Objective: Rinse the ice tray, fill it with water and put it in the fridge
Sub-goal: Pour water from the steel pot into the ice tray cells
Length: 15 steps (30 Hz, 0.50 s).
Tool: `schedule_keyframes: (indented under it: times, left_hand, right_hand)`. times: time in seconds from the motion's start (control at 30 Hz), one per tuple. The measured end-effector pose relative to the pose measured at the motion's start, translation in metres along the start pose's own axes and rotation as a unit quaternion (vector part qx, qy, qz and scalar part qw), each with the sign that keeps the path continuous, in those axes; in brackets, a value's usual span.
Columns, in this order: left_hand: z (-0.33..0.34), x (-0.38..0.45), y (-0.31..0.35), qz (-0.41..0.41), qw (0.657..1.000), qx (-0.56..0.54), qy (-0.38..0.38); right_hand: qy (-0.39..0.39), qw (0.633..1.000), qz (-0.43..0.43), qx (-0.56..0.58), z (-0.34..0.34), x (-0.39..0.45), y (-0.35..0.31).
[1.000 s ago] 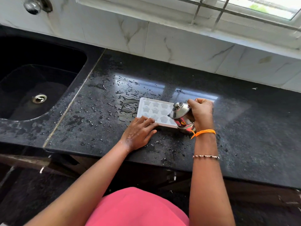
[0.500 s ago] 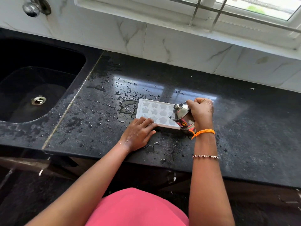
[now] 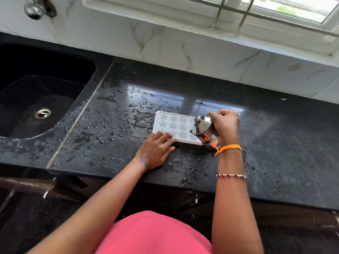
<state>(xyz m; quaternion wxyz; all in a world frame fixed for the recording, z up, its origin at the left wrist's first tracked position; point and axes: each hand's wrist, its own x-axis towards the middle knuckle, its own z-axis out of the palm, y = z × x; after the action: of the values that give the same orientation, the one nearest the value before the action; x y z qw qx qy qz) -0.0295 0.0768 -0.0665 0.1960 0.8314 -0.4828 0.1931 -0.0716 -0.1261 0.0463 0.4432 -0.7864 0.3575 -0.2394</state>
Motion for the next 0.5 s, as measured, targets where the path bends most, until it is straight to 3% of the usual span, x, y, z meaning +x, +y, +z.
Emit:
schedule_keyframes:
  times: [0.5]
  left_hand:
    - [-0.0002, 0.0005, -0.0011, -0.006, 1.0, 0.002, -0.022]
  right_hand:
    - [0.017, 0.995, 0.04, 0.093, -0.0039, -0.0015, 0.0027]
